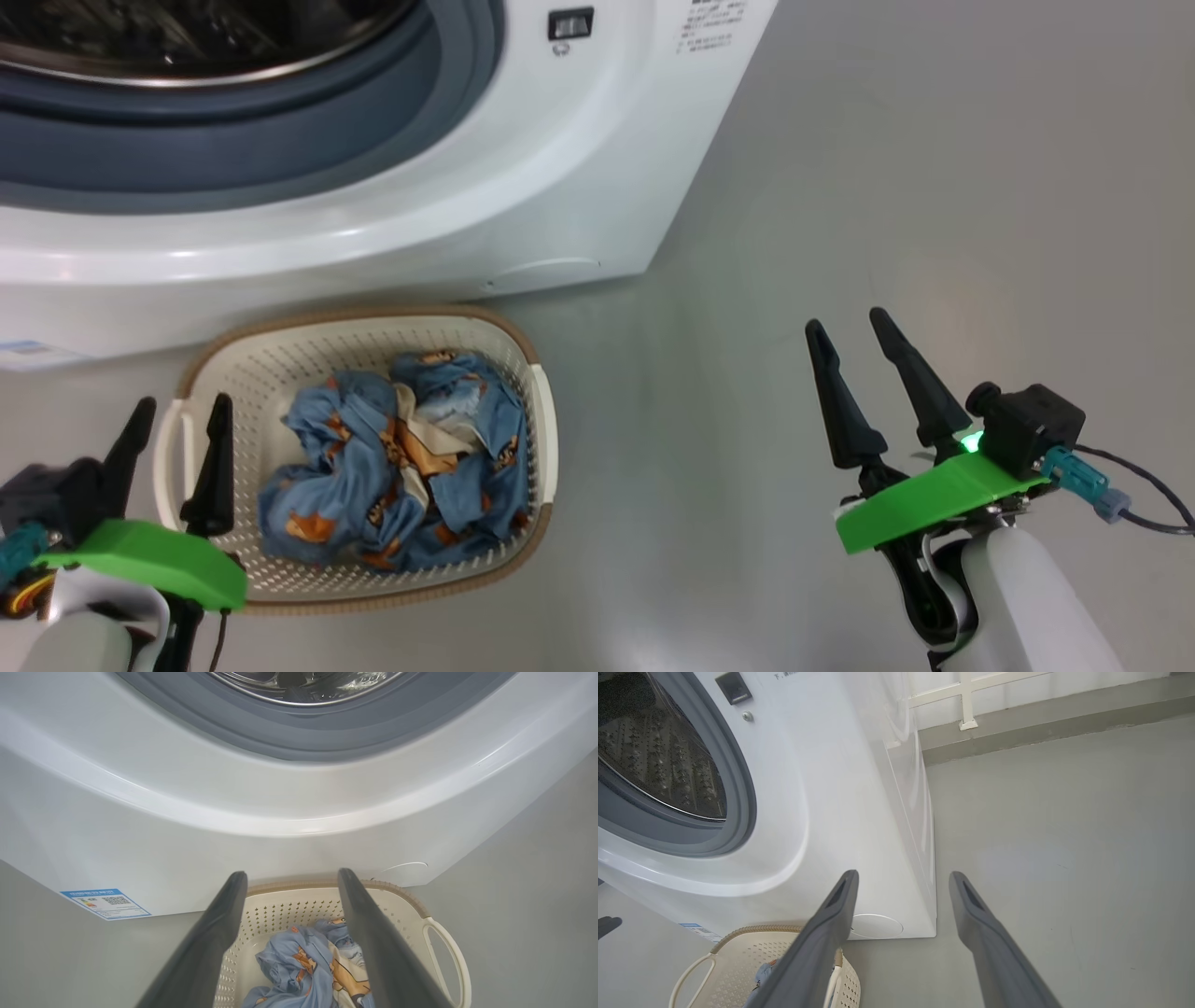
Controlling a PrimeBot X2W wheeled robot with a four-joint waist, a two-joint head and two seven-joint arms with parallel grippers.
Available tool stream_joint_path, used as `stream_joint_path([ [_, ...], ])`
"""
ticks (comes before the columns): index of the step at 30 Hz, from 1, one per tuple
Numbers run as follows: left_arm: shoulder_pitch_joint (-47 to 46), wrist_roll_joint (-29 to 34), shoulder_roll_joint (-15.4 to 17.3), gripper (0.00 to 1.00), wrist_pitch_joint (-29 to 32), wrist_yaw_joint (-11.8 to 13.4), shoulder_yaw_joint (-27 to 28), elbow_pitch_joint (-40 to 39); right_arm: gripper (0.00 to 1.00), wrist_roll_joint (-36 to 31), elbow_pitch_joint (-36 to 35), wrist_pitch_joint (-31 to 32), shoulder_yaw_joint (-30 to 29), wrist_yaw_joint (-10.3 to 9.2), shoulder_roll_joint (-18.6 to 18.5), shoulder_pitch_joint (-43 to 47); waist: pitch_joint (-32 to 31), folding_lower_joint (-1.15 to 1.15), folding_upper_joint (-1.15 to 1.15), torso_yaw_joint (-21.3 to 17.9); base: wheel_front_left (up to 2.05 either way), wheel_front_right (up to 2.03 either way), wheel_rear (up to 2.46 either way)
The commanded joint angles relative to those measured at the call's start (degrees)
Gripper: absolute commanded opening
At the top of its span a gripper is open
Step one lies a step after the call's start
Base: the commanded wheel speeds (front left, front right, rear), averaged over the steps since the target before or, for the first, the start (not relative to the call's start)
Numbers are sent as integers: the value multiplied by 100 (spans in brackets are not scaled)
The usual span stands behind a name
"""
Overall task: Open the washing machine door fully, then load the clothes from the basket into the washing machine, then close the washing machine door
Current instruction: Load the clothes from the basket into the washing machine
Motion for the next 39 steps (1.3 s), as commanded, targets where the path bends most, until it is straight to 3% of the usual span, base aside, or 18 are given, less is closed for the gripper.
stream_joint_path([
  [1,-213,-24,225,100,-21,-52,158,35,100,-43,-167,-70,165,9,56,-89,316,0,0,-119,0,0,0],
  [13,-1078,-136,382,100,150,-365,-371,1499,100,268,-340,-70,370,9,59,-430,1022,0,0,-396,0,0,0],
  [27,-1936,-612,571,100,480,-402,-1757,2779,100,471,-531,-70,476,9,59,-597,1592,0,0,-791,0,0,0],
  [39,-2778,-880,580,100,870,-403,-2282,3951,100,711,-694,-70,623,9,60,-654,2052,0,0,-1089,0,0,0],
])
